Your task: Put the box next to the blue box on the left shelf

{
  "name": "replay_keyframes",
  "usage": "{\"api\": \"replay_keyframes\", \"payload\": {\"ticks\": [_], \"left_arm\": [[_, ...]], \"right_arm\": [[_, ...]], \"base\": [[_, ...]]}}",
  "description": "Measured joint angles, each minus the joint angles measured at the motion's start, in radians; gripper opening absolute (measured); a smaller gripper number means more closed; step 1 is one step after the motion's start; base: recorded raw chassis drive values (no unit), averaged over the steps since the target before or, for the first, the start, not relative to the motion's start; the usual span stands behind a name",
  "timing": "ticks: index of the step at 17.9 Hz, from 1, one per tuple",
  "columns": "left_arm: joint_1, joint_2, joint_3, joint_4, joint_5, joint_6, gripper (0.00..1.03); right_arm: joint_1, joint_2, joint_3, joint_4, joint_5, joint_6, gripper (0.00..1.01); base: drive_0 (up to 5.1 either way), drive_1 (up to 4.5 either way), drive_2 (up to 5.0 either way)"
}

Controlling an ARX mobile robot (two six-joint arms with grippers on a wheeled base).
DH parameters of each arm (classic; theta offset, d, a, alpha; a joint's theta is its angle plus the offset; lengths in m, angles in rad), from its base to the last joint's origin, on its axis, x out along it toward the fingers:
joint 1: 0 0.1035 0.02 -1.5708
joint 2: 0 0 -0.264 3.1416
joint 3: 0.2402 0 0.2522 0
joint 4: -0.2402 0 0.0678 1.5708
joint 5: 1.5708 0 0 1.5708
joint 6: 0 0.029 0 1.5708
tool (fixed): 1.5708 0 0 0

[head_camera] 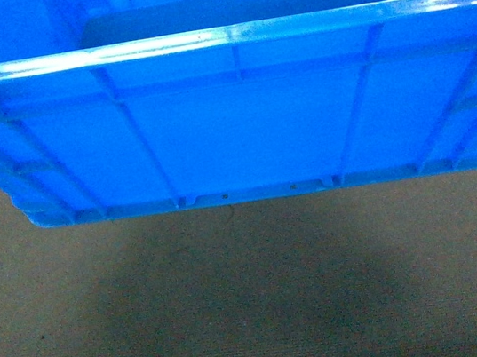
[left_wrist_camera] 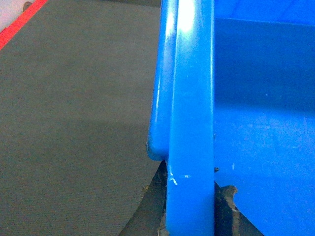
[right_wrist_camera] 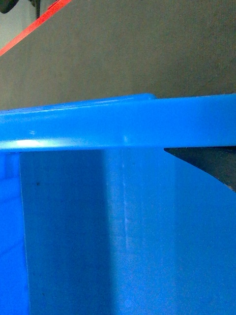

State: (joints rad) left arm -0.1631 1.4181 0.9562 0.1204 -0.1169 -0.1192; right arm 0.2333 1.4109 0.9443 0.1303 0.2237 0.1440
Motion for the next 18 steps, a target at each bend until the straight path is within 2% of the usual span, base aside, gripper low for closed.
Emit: {"api": "replay_keyframes", "payload": {"ticks": [6, 18], "left_arm": [[0.0, 0.0, 0.0, 0.0, 0.0, 0.001, 0.08], [-0.003, 0.0, 0.0, 0.0, 0.0, 0.001, 0.08]], "right_arm": [[0.0, 0.0, 0.0, 0.0, 0.0, 0.0, 0.07], [-0.005, 0.0, 0.0, -0.002, -0.002, 0.0, 0.07]], "base": [[-0.6, -0.56, -0.6], [-1.6, -1.64, -1.6]]}}
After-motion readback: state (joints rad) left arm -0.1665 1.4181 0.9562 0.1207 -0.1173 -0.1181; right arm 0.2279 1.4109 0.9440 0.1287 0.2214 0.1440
